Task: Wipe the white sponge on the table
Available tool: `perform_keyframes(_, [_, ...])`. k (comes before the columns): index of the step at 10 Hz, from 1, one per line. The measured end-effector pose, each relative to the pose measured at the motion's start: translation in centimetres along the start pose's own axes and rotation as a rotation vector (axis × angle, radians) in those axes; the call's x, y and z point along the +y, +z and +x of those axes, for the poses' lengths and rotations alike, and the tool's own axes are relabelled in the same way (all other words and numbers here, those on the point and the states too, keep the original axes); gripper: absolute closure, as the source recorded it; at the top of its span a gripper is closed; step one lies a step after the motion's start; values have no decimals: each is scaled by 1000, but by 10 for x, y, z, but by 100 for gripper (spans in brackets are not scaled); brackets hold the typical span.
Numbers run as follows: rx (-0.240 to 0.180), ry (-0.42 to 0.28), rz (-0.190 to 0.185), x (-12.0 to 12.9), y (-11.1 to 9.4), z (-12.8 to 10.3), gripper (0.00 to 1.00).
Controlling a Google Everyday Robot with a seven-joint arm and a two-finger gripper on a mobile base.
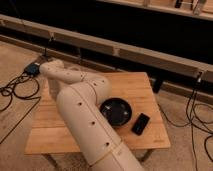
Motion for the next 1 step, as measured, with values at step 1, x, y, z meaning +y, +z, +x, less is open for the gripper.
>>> perform_keyframes(1, [0,0,0,0,0,0,67])
